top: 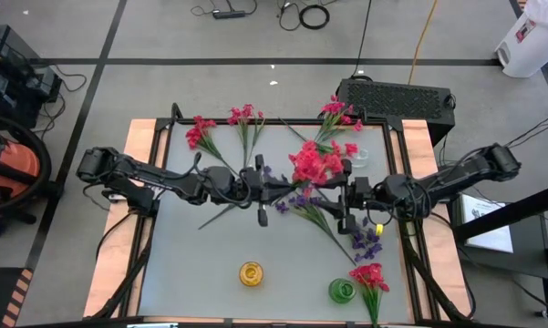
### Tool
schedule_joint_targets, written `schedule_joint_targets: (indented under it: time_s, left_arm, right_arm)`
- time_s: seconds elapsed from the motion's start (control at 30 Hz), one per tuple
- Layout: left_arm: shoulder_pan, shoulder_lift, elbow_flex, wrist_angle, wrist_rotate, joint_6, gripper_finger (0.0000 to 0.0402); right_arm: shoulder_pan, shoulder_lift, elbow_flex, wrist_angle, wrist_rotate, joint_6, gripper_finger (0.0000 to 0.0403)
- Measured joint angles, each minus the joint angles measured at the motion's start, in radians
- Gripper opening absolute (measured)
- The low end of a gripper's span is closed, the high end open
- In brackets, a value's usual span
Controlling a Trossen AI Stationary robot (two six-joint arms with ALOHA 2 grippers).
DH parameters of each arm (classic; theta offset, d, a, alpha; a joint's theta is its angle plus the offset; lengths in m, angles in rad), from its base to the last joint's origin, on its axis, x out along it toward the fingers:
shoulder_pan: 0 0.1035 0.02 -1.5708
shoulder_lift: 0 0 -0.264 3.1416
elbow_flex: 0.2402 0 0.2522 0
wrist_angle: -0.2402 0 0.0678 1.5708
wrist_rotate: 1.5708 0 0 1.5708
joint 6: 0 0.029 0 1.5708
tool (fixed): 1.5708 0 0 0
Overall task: Sort flowers into vase by color
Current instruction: Put the bottom left red flower into the transparent vase
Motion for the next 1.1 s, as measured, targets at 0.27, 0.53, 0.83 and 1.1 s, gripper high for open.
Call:
schedule_joint_targets:
  time_s: [0.27, 0.53, 0.83, 1.1]
  left_arm:
    - [-0.015, 0.0, 0.0, 0.042, 0.007, 0.001, 0.0028]
    - [-0.026, 0.0, 0.0, 0.055, 0.007, 0.002, 0.0028]
    - [-0.027, 0.0, 0.0, 0.052, 0.031, -0.018, 0.0028]
    - [-0.039, 0.067, 0.0, 0.117, 0.052, -0.024, 0.0028]
  right_arm:
    - [-0.003, 0.021, 0.02, 0.01, 0.001, 0.004, 0.0203]
    - [-0.008, 0.021, 0.02, 0.052, -0.001, 0.011, 0.0203]
    - [-0.008, 0.038, 0.019, 0.06, -0.009, 0.041, 0.0203]
    - [-0.007, 0.111, 0.019, 0.104, -0.009, 0.071, 0.0203]
